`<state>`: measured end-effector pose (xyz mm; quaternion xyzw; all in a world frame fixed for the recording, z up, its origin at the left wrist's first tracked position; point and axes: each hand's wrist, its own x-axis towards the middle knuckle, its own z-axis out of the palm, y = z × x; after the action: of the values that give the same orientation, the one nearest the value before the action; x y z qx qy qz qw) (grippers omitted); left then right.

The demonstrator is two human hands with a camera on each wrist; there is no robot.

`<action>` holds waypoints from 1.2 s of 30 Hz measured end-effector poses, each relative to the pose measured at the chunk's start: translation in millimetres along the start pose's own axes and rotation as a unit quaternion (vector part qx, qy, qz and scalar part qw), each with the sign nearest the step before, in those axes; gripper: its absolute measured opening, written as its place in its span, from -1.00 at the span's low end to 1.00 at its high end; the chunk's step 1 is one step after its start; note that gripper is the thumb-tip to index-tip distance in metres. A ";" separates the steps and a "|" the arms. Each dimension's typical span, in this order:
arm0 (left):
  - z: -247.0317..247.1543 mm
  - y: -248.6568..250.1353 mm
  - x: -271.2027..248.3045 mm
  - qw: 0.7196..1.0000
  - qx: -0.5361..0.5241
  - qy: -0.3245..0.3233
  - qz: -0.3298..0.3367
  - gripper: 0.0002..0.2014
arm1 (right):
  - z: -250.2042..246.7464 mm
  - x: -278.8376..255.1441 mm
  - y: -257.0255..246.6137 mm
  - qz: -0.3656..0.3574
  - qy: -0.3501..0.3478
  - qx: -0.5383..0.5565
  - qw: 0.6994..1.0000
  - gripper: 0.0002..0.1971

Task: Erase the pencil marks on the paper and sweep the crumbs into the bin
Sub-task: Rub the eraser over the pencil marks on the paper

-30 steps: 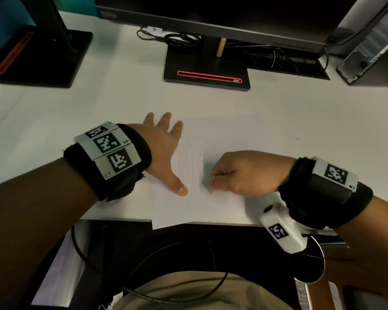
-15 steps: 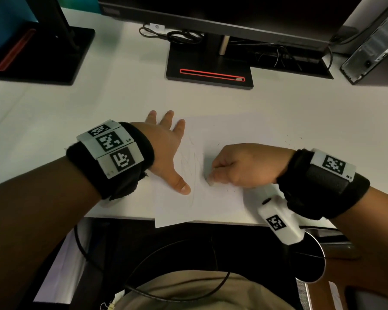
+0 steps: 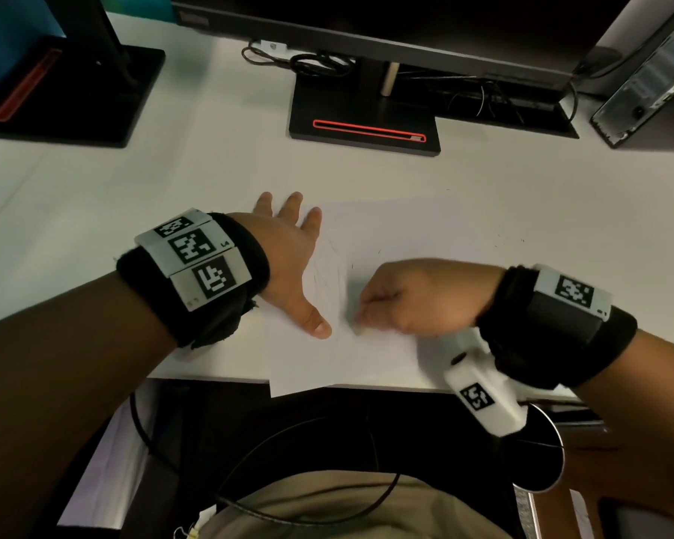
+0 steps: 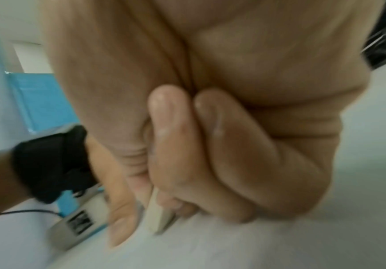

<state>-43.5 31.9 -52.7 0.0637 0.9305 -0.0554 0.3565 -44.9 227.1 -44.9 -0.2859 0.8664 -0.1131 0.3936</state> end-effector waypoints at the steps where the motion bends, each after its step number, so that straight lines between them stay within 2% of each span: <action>1: -0.2 0.1 -0.7 1.000 0.000 0.000 0.000 0.58 | -6.4 1.3 3.2 0.007 0.016 0.006 1.000 -0.54; 3: 0.1 0.0 -1.5 1.000 -0.001 -0.003 0.000 0.58 | -6.9 2.3 1.3 0.002 0.023 -0.007 1.000 -0.53; 6: 0.6 -0.4 1.2 1.000 -0.001 -0.002 0.001 0.59 | 5.2 3.2 -3.2 -0.013 -0.007 -0.008 1.000 -0.56; 9: 0.4 -0.5 0.0 1.000 -0.001 -0.002 0.002 0.58 | -6.9 4.9 3.7 0.008 0.020 0.026 0.999 -0.57; 11: 0.6 -0.4 -0.9 1.000 -0.003 -0.003 0.002 0.58 | -9.9 6.9 2.8 0.004 0.032 0.008 0.999 -0.56; 14: 0.9 -1.0 -0.2 1.000 -0.004 -0.003 0.002 0.59 | 2.0 8.3 -5.8 -0.018 0.001 -0.017 1.000 -0.55; 19: 1.2 -1.2 -1.2 1.000 -0.005 -0.003 0.004 0.58 | -15.1 11.3 1.3 0.014 0.051 0.002 0.999 -0.56; 23: 1.4 -1.4 0.3 1.000 -0.009 -0.002 0.007 0.58 | -6.9 13.7 -3.3 0.009 0.027 0.009 1.000 -0.56; 27: 1.3 -2.1 -1.2 1.000 -0.008 -0.004 0.007 0.58 | -19.9 18.1 0.3 0.031 0.061 0.025 0.997 -0.57; 30: 1.7 -1.7 -0.9 1.000 -0.009 -0.005 0.008 0.58 | -13.8 22.0 -3.5 0.026 0.046 0.017 0.998 -0.56; 34: 0.9 -1.4 -0.8 1.000 -0.009 -0.006 0.009 0.58 | -23.3 23.3 -1.5 0.044 0.075 0.029 0.996 -0.59; 36: 1.2 -1.7 -1.3 1.000 -0.012 -0.007 0.009 0.58 | -19.9 24.6 -4.9 0.040 0.063 0.026 0.997 -0.57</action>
<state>-42.0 30.0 -52.7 0.0671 0.9281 -0.0415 0.3638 -70.8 208.2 -44.9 -0.2329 0.8969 -0.1377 0.3498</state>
